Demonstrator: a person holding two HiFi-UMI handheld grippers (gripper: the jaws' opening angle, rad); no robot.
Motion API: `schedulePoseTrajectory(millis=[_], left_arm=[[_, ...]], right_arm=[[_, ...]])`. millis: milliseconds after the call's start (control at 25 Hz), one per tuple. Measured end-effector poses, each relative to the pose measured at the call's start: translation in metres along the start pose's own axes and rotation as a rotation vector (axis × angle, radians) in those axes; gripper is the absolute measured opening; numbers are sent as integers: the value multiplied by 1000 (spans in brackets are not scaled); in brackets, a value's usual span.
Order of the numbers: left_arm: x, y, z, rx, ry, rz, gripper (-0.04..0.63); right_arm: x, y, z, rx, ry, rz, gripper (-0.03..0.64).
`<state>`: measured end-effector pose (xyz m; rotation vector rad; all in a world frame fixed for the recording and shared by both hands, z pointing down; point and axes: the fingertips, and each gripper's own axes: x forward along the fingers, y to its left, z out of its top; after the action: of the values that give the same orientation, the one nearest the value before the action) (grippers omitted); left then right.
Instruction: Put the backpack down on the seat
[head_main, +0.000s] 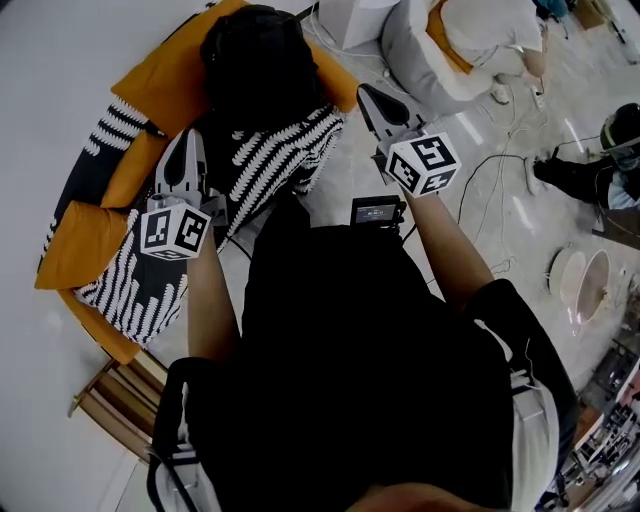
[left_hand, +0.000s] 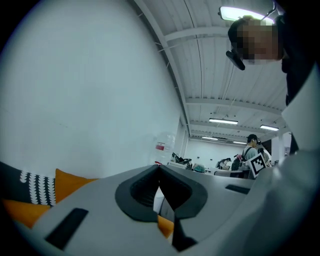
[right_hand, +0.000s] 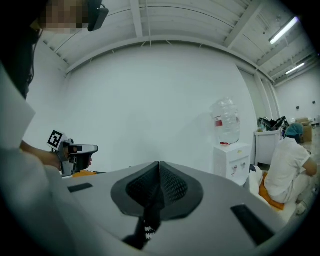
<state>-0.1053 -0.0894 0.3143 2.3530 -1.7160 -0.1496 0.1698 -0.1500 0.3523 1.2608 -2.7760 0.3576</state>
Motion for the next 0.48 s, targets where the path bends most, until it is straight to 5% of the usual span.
schedulePoseTrajectory(millis=[240, 480], left_arm=[[-37, -69, -36, -8, 36, -18, 15], [-82, -103, -51, 43, 61, 75, 15]], right_arm=[[-78, 10, -12, -17, -12, -19, 32], [-126, 24, -18, -3, -22, -18, 32]])
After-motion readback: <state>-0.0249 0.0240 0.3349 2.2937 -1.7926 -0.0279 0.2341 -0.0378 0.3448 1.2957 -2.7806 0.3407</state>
